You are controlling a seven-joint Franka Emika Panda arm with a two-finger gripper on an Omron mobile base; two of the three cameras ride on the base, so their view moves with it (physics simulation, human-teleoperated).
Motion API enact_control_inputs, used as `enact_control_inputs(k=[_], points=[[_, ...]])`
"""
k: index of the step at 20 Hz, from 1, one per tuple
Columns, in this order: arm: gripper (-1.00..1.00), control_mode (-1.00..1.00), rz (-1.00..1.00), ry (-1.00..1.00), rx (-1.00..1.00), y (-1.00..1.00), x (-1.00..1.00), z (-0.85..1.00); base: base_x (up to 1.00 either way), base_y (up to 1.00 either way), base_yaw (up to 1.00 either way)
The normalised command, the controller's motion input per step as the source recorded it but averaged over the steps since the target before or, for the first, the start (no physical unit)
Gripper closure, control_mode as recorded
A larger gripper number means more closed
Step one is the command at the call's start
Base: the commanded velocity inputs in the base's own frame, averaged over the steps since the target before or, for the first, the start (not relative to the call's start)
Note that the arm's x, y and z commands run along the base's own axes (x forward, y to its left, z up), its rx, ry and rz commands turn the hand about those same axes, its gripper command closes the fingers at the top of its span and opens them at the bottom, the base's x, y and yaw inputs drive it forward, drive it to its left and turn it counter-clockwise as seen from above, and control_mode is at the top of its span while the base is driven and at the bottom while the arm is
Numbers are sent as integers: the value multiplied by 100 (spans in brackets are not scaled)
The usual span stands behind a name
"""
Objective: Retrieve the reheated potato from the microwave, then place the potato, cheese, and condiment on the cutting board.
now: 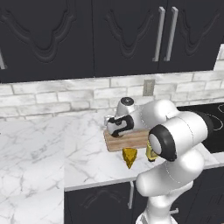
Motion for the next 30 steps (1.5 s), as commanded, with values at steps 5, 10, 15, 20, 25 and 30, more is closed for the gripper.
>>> enact_control_inputs(k=[5,10,15,20,25,30], points=[[-100,-100,0,0,0,-23,-30,-34,0,0,0],[-100,-100,0,0,0,-9,-31,-22,0,0,0],[-100,-100,0,-3,0,-1,-17,-8,0,0,0],[-100,-100,0,-9,1,-1,-3,4,0,0,0],[-100,-100,0,-10,0,0,-12,12,0,0,0],[-100,-100,0,-3,0,-1,-7,24,0,0,0]])
